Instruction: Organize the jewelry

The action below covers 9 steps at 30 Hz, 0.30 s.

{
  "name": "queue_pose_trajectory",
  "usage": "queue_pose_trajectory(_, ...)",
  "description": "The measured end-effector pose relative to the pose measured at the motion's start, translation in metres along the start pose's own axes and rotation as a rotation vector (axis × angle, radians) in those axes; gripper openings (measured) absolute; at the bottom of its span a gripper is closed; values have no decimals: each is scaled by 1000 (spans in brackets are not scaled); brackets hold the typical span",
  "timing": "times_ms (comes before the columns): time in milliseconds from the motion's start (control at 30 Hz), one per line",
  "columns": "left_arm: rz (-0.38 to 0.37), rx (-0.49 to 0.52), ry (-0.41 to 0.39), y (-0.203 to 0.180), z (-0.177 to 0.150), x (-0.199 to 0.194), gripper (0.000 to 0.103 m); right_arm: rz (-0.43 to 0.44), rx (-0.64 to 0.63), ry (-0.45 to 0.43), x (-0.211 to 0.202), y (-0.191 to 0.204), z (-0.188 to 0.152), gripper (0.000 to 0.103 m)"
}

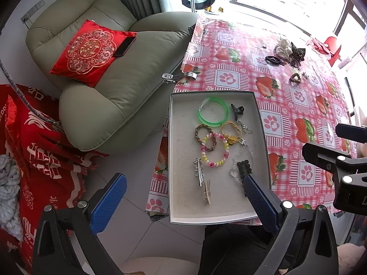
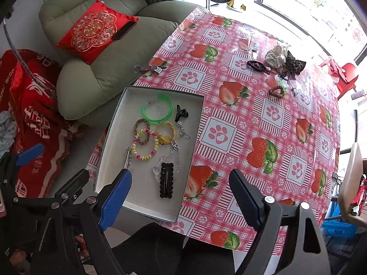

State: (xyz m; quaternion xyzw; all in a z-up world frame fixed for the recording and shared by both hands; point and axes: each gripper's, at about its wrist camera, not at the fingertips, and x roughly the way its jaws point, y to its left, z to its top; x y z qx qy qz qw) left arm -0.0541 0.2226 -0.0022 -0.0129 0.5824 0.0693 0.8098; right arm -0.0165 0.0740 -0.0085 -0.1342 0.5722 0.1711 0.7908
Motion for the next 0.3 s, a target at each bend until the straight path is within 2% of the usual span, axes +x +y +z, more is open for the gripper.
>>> queue_pose_trajectory(300,8,-2,4,1,0,4,103,5,-7,6,2,3,1,89)
